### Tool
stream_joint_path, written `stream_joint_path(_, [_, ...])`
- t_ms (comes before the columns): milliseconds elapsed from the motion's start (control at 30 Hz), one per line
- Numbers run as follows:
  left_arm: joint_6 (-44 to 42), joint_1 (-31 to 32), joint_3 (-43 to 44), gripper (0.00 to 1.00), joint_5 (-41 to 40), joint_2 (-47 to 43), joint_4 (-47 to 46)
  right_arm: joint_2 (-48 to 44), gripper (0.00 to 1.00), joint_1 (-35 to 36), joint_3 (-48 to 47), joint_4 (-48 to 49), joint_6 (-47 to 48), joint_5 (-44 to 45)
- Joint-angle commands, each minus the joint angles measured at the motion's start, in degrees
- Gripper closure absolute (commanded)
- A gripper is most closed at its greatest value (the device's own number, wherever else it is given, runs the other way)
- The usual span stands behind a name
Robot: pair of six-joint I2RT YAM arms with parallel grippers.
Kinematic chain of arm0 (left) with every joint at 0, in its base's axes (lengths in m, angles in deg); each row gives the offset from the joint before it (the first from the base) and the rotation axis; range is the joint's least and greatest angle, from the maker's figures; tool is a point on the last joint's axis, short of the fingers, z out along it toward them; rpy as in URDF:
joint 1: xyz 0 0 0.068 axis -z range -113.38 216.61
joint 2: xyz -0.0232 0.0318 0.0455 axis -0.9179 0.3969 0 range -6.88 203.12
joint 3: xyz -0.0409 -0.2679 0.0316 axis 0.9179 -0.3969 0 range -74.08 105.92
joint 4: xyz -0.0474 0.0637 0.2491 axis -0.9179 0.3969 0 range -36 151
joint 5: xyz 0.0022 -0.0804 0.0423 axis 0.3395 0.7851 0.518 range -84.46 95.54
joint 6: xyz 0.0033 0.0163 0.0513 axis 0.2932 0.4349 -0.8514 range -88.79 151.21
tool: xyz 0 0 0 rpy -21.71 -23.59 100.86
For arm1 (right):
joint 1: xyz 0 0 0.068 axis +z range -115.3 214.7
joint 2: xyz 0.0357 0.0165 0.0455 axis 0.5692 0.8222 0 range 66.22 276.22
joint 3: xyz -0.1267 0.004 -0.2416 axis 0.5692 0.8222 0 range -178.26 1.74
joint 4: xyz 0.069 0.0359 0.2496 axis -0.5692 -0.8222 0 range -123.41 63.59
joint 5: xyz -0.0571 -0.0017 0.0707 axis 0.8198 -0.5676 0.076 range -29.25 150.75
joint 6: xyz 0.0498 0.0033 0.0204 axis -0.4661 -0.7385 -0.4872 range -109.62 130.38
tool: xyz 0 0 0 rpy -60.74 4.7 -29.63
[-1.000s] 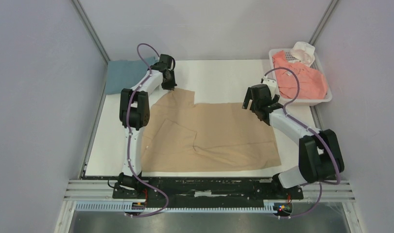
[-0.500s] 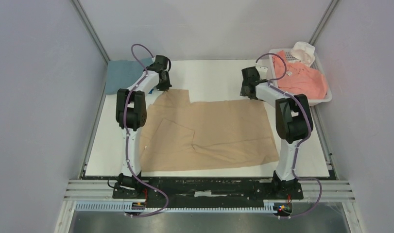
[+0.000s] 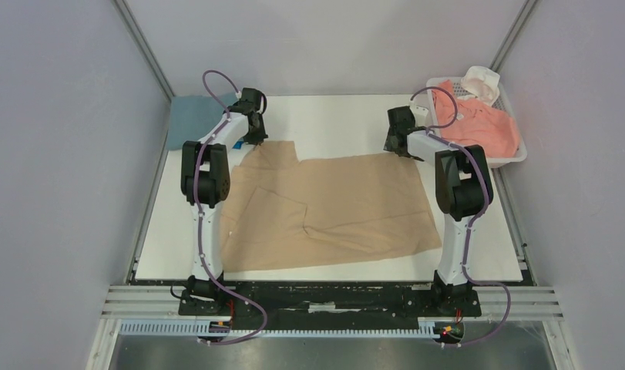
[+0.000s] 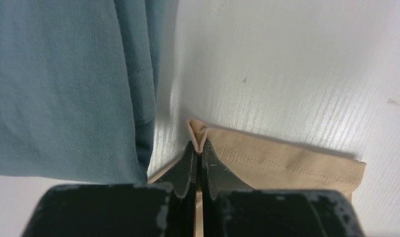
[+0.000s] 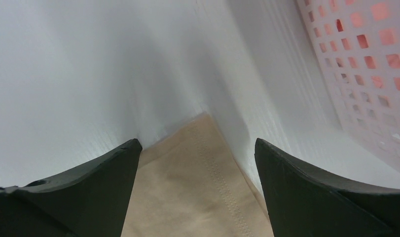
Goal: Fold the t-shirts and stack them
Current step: Grab the side of the flattened tshirt furthest away from the robot with both arms
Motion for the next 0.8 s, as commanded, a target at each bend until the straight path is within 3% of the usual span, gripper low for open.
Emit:
stream_joint_path(0, [-0.36,-0.49,-0.86,0.98,-1.53,-2.71,0.46,1.96,0.12,-0.39,0.04,2.5,-1.3,-2.05])
stream_joint_path(233, [-0.14,-0.49,-1.19,0.98,-1.07,-3.28,0.28,2.94,0.25,-0.48,1.2,4.67,-1.11,-4.58])
stream_joint_path(533, [0.33,-0.49,-2.12,0.98,-1.15,-4.93,0.24,0.45,0.55,-0.9,6.76,5.93,-1.29,-5.13])
stream_joint_path(767, [1.24,-0.42,-3.12,0.98,1.33,-7.35,-0.08,-3.5,0.94,-0.9,11.38,10.55,-1.34,-4.68])
